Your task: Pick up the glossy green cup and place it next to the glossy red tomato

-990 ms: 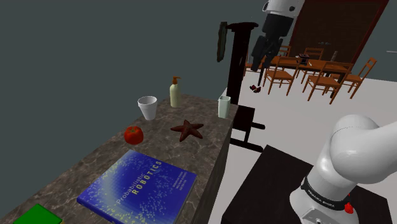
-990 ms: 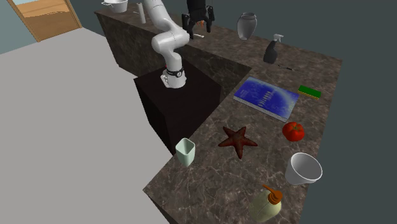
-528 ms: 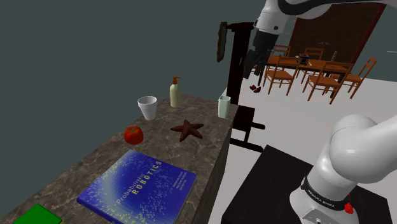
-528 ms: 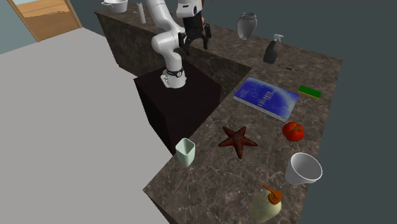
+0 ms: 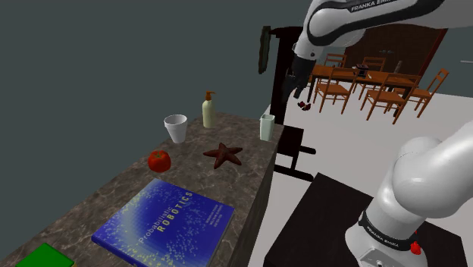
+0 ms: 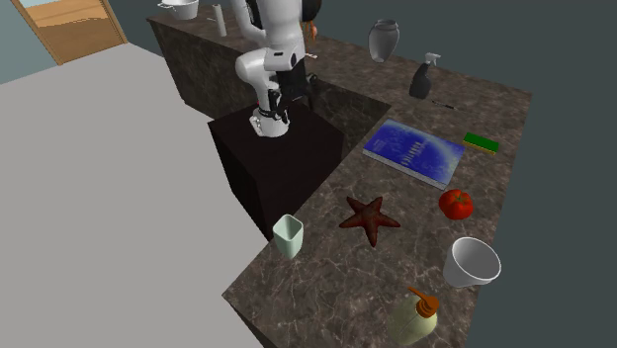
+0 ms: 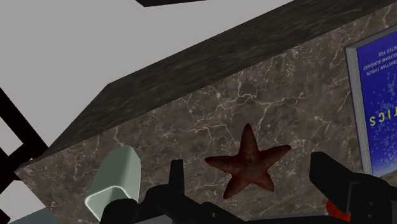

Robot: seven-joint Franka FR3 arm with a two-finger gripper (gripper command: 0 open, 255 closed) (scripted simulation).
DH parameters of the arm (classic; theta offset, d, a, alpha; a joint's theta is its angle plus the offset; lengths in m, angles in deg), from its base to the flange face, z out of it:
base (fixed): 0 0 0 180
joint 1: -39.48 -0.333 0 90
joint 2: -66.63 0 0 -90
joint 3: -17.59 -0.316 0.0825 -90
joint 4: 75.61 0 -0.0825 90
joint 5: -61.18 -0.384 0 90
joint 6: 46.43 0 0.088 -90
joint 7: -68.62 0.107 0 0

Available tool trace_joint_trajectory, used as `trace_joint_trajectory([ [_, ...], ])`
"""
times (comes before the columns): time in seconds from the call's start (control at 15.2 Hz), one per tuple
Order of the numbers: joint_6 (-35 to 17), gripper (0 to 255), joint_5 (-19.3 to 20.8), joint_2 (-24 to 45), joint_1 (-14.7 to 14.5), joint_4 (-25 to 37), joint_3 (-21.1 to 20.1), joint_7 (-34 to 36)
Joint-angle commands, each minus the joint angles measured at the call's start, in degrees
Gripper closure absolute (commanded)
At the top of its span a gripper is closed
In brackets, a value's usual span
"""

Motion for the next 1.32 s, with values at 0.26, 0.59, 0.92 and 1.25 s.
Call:
trace_joint_trajectory([
  [0.26,-7.9,0,-1.8,11.1,-0.2,3.3,5.2,-6.5],
  [0.59,-13.1,0,-6.2,21.7,-0.4,8.1,8.9,-13.0],
  [0.92,-16.4,0,-13.1,33.2,0.7,14.9,11.0,-20.5],
  [1.25,-17.5,0,-20.2,44.8,4.1,23.7,10.6,-27.1],
])
